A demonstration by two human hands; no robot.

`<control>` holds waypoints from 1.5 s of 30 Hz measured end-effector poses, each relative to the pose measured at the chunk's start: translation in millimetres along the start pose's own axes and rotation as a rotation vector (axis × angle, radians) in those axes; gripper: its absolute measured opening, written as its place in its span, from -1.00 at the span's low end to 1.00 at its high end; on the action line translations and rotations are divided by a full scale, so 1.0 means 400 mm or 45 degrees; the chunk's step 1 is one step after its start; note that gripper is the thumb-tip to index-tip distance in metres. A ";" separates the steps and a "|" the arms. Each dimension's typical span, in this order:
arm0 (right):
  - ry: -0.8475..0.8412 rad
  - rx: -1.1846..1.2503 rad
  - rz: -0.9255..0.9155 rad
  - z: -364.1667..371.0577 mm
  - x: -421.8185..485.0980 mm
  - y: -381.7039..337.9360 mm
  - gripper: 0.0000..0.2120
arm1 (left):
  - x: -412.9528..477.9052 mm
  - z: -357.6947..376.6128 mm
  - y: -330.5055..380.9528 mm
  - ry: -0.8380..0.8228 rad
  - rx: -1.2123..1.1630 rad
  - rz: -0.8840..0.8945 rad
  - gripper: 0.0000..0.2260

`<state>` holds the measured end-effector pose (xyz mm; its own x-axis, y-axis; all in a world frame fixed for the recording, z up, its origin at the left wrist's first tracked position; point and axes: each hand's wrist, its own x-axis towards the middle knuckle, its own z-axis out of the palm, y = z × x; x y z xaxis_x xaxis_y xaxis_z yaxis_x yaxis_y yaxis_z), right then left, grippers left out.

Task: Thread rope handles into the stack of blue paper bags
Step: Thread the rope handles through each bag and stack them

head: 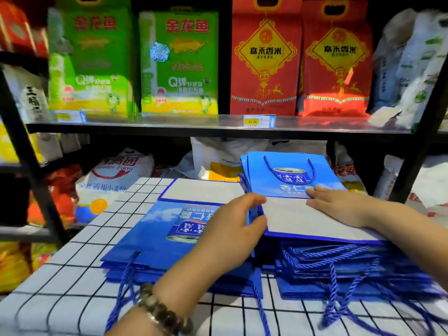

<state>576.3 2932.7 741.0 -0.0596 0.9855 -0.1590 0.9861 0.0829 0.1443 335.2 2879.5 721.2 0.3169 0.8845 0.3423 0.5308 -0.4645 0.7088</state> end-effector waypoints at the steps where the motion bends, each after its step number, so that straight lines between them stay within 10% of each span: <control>1: 0.142 -0.049 0.024 -0.008 -0.009 -0.003 -0.55 | -0.026 -0.020 -0.020 -0.005 0.110 -0.004 -0.69; 5: 0.778 -0.236 0.103 -0.063 -0.073 -0.054 -0.72 | -0.096 -0.064 -0.116 -0.188 0.793 -0.158 -0.50; 9: 0.983 0.087 -0.051 -0.099 -0.162 -0.187 -0.76 | -0.148 -0.084 -0.171 -0.273 0.948 -0.350 -0.22; 23: 0.383 0.437 -0.630 0.148 -0.226 -0.534 -0.49 | -0.335 -0.105 -0.135 -0.072 1.103 -0.199 -0.23; 27: 0.406 0.523 -0.603 0.167 -0.229 -0.527 -0.37 | -0.421 -0.133 -0.203 0.498 0.647 0.257 -0.78; 30: 0.424 0.573 -0.574 0.173 -0.231 -0.531 -0.40 | -0.495 -0.147 -0.236 0.769 0.458 -0.028 -0.83; 34: 0.412 0.613 -0.549 0.176 -0.229 -0.529 -0.46 | -0.529 -0.127 -0.260 0.560 0.506 -0.587 -0.36; 39: 0.398 0.616 -0.547 0.174 -0.236 -0.525 -0.57 | -0.497 -0.145 -0.206 0.326 0.467 -0.721 -0.77; 45: 0.426 0.666 -0.567 0.179 -0.234 -0.522 -0.64 | -0.430 -0.174 -0.094 0.427 -0.946 -0.718 -0.81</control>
<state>387.1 2812.4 655.9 -0.4307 0.8747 0.2222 0.7982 0.4841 -0.3586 206.2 2747.6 678.5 -0.1303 0.9875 -0.0886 -0.1288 0.0717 0.9891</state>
